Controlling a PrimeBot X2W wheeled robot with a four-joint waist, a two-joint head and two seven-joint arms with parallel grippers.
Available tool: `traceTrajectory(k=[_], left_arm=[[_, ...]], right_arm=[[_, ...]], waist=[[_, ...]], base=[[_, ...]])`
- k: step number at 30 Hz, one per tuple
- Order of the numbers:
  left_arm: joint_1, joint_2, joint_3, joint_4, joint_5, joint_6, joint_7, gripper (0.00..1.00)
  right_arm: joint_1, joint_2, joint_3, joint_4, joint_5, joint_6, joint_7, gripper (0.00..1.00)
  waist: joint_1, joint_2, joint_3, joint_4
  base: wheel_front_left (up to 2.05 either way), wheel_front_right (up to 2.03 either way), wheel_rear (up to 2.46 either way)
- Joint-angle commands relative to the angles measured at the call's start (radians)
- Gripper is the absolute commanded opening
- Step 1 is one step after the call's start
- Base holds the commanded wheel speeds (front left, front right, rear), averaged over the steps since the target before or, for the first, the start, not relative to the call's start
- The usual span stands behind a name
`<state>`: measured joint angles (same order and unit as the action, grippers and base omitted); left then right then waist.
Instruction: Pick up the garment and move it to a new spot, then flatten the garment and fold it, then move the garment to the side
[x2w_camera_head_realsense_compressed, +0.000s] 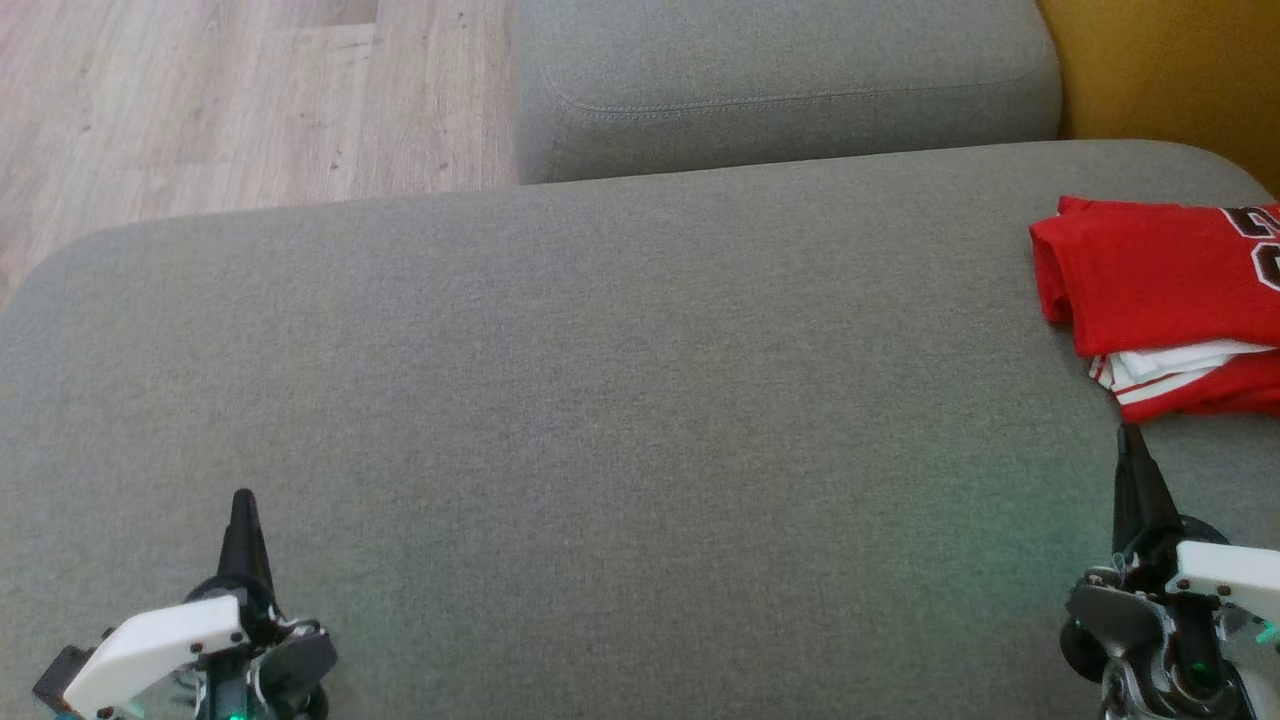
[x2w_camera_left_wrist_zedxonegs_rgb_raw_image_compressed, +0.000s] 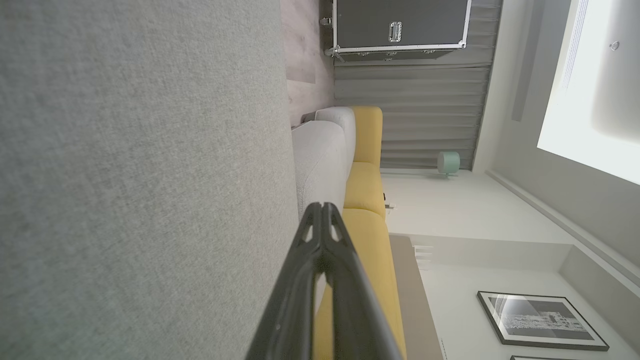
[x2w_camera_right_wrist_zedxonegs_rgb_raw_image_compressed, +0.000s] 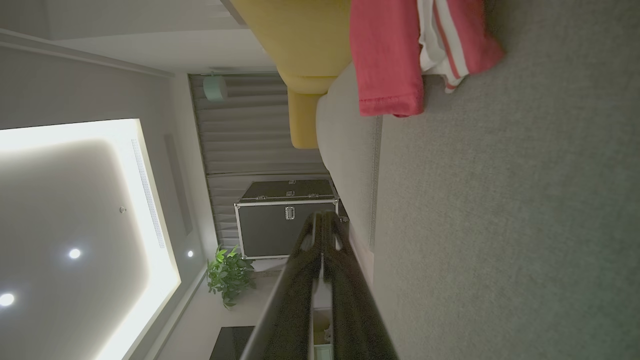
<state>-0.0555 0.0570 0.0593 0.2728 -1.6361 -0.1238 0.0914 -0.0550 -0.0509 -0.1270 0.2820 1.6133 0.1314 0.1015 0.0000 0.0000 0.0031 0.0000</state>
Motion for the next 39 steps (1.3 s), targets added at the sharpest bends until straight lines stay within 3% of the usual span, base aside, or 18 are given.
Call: traceTrajectory(k=[1, 39], left_arm=[[-0.051, 0.008, 0.034, -0.028, 0.011, -0.007, 0.005, 0.00], [-0.051, 0.002, 0.043, -0.028, 0.018, -0.007, 0.012, 0.00]], right_arm=[[-0.052, -0.005, 0.021, -0.038, 0.001, -0.001, 0.006, 0.00], [-0.053, -0.003, 0.017, -0.037, -0.002, -0.001, 0.009, 0.00]], waist=[[0.0000, 0.0000, 0.000, 0.000], [0.0000, 0.0000, 0.000, 0.000]], base=[[0.00, 0.00, 0.00], [0.00, 0.00, 0.00]])
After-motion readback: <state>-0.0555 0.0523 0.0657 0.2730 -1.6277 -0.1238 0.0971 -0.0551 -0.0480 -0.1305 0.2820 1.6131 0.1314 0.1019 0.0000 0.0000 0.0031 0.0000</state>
